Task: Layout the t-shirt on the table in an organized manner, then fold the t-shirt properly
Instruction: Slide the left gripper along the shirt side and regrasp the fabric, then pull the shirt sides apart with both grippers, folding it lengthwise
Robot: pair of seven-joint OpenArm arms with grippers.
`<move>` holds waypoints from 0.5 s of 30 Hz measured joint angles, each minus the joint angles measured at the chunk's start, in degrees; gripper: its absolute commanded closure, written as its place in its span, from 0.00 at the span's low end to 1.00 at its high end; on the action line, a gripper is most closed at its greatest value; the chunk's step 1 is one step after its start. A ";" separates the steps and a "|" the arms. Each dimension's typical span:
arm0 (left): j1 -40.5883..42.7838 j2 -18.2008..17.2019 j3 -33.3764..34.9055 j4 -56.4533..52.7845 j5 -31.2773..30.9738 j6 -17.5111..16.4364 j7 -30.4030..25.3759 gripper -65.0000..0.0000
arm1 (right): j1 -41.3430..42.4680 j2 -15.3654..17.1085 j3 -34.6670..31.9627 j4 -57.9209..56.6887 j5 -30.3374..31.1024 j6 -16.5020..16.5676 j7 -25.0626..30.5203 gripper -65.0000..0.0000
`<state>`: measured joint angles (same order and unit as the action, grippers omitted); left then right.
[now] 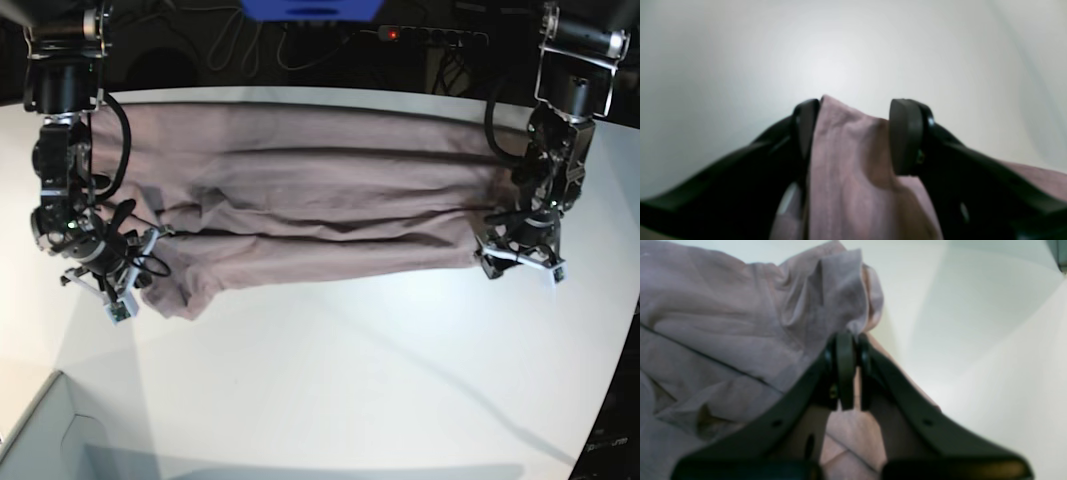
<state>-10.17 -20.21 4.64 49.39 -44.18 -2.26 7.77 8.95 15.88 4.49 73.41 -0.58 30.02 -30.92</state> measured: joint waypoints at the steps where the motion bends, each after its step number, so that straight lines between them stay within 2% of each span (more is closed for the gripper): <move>1: -0.02 -0.11 0.00 0.00 -0.02 -0.09 0.07 0.54 | 0.00 0.00 0.00 -0.04 -0.02 0.00 0.00 1.00; 4: 0.00 -0.11 -0.04 -0.13 -0.11 0.11 0.22 0.73 | 0.07 0.00 0.00 -1.20 0.02 -0.02 0.07 1.00; 7: 0.02 -0.11 -0.04 -0.17 -0.04 0.13 0.57 0.97 | 0.04 0.00 0.00 -2.40 0.00 0.00 -0.09 1.00; 8: 0.02 -0.09 -0.04 -0.20 0.00 0.11 0.61 1.00 | 0.09 0.00 0.00 -2.80 -0.02 -0.02 -0.04 1.00; 15: 0.17 -0.44 -0.09 2.19 -0.24 0.44 1.18 1.00 | 0.39 0.00 0.02 -2.89 0.00 -0.02 0.09 1.00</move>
<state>-10.00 -20.64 4.56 51.57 -44.42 -1.83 8.95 9.34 15.88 4.51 70.52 -0.58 30.00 -30.83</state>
